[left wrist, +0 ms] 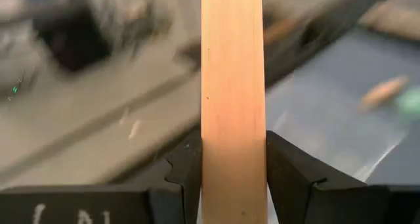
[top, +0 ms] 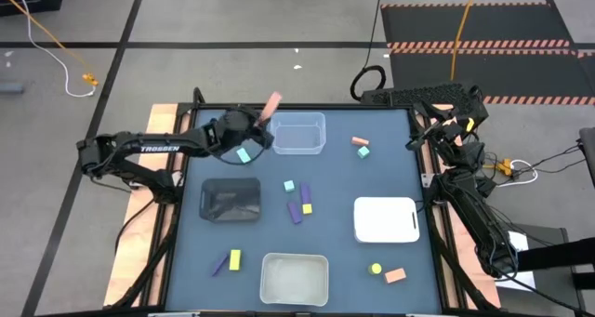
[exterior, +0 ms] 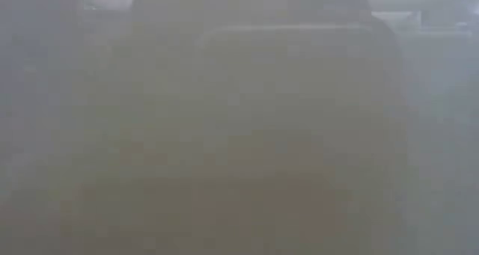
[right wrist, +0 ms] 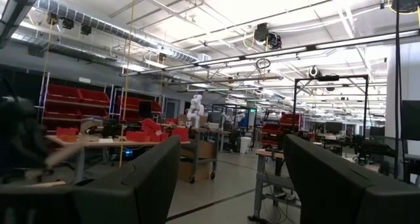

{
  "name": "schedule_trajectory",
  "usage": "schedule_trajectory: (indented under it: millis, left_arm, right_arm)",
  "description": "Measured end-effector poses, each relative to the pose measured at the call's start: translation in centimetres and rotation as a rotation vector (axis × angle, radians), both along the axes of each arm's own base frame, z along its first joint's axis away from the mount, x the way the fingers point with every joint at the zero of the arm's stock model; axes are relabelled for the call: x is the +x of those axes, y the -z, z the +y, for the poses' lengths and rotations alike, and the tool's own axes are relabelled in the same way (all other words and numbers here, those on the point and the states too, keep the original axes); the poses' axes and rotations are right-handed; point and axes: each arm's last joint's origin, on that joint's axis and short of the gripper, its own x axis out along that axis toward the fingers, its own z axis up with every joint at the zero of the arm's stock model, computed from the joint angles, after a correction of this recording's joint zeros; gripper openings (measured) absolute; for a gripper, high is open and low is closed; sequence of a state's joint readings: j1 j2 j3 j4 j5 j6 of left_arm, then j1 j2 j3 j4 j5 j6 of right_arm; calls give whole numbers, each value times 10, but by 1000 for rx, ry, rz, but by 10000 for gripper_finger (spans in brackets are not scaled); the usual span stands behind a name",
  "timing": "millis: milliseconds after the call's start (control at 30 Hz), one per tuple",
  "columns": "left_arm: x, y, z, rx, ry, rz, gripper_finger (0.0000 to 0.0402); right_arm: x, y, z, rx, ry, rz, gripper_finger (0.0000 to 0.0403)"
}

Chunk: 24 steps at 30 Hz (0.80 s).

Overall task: Sort & place blocks by color
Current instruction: Put the top left orange block into the transparent bin

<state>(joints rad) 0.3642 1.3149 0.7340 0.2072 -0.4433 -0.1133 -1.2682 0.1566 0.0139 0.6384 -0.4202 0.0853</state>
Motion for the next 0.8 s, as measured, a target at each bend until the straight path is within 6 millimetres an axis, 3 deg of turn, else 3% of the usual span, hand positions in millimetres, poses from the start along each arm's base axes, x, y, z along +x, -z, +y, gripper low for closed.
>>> schedule_trajectory:
  millis: [200,333,533,800]
  left_arm:
    - [20,-8,-11,217,149,-175,131]
    - [28,-4,-12,240,171,-216,131]
    - [33,16,-10,169,176,-123,131]
    - [45,61,-6,3,141,-41,131]
  right_arm:
    - [0,0,0,0,0,0,263]
    - [0,0,0,0,0,0,263]
    - [0,0,0,0,0,0,263]
    - [0,0,0,0,0,0,263]
